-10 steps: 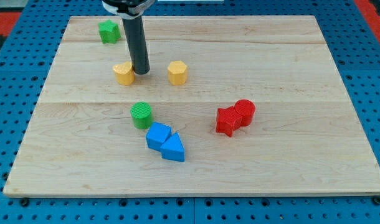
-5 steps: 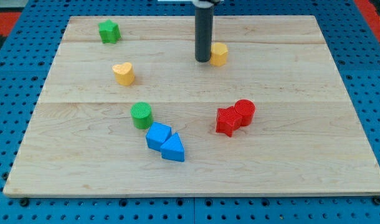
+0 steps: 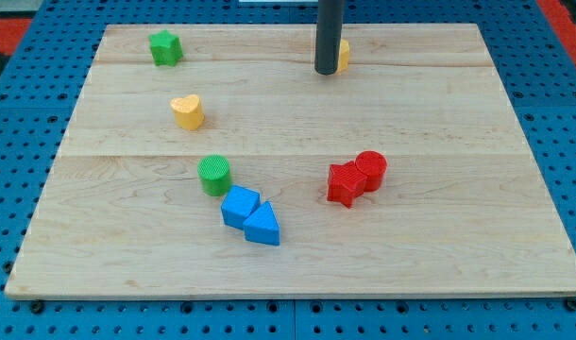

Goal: Move the yellow hexagon to the top center of the board

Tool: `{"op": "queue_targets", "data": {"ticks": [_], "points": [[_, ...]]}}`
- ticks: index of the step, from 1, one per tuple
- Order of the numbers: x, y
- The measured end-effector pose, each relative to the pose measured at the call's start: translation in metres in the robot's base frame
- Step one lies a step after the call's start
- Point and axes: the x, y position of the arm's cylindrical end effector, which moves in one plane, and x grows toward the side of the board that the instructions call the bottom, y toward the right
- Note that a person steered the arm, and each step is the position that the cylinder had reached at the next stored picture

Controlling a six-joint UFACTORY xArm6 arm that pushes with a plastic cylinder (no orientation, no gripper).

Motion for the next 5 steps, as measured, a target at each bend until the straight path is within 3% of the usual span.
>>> {"op": "queue_targets", "data": {"ticks": [1,2,4,5], "points": [[-0.008,0.062],[-0.026,0.085],[-0.031,-0.028],[-0.031,-0.006]]}}
